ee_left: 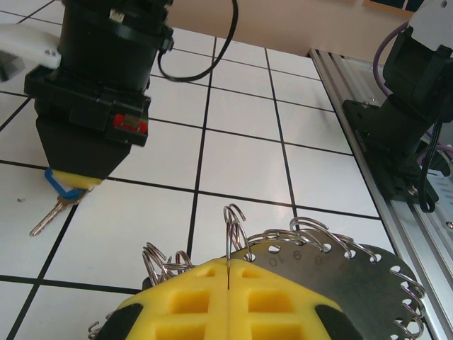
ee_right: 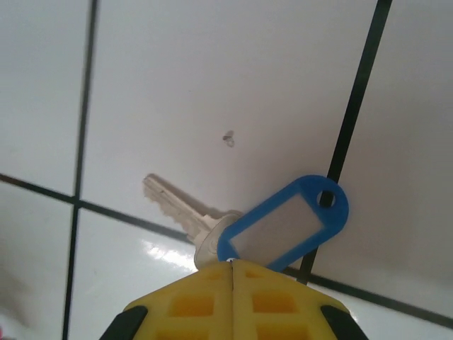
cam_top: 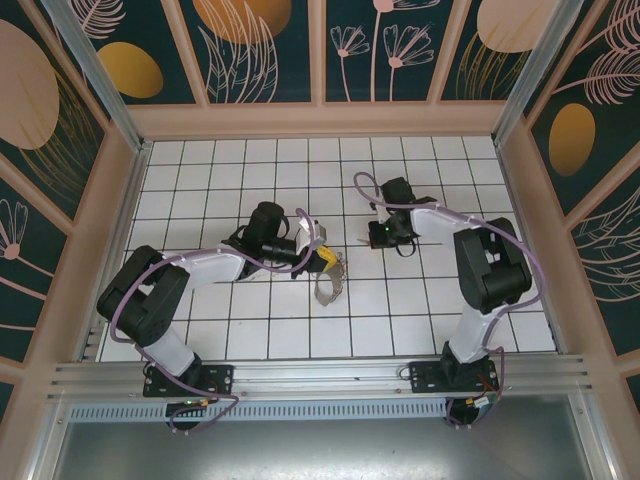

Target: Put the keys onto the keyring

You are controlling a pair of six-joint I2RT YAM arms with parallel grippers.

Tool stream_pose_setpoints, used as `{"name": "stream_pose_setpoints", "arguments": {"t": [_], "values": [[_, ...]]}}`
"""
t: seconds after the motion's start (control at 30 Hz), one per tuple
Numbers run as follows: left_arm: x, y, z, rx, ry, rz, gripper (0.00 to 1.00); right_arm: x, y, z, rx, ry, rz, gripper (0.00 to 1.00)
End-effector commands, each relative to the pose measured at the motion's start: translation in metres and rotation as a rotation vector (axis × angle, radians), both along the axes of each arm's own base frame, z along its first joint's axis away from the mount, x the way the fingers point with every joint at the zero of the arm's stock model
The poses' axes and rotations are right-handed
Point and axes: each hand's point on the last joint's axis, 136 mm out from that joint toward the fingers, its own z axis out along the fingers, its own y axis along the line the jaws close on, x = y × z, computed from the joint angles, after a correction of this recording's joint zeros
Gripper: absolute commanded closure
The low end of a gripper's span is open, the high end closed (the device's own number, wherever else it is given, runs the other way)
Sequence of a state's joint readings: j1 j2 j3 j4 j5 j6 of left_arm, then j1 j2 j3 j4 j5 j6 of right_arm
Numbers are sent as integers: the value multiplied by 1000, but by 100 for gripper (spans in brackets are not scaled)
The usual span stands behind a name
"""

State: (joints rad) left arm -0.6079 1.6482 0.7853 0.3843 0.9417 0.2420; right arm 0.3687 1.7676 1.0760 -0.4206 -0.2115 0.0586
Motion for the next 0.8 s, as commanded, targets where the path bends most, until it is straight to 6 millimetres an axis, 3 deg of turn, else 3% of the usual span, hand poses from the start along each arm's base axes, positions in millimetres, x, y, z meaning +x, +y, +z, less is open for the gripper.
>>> {"name": "stream_pose_setpoints", "arguments": {"t": [0.0, 0.13, 0.23, 0.37, 0.77], "values": [[-1, -2, 17, -30, -49, -22, 100, -1, 12, 53, 88, -166, 84, 100], [-2, -3, 19, -35, -52, -27, 100, -30, 30, 98, 224, -361, 306, 100], [-2, -3, 20, -40, -55, -31, 100, -52, 33, 114, 260, -506, 446, 100], [-2, -3, 20, -44, -57, -38, 100, -78, 38, 122, 274, -656, 629, 100], [-1, -5, 20, -48, -46, -42, 100, -101, 75, 125, 294, -779, 864, 100]]}}
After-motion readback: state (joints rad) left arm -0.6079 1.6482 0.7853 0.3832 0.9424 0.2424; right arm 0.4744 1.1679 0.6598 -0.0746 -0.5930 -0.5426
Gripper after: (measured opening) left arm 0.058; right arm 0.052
